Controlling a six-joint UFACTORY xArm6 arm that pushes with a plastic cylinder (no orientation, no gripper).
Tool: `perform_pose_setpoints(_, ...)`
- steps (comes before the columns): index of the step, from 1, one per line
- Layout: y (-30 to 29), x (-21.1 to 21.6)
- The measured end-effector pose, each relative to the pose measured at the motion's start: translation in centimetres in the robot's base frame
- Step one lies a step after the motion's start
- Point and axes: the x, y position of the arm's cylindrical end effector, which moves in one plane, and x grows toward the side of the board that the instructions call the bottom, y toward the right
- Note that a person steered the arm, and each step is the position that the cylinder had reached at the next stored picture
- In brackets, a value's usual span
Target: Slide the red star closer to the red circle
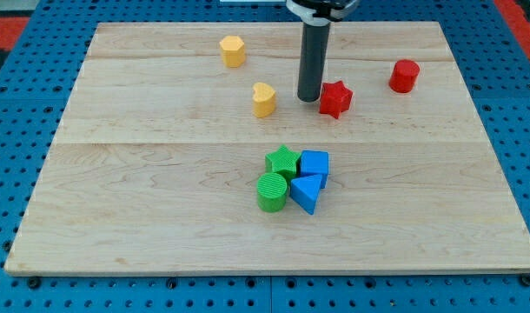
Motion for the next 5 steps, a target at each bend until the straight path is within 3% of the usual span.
perform_pose_setpoints(1,-1.7,0.9)
perform_pose_setpoints(4,9.3,4.1)
perform_pose_setpoints(5,6.1,4.1)
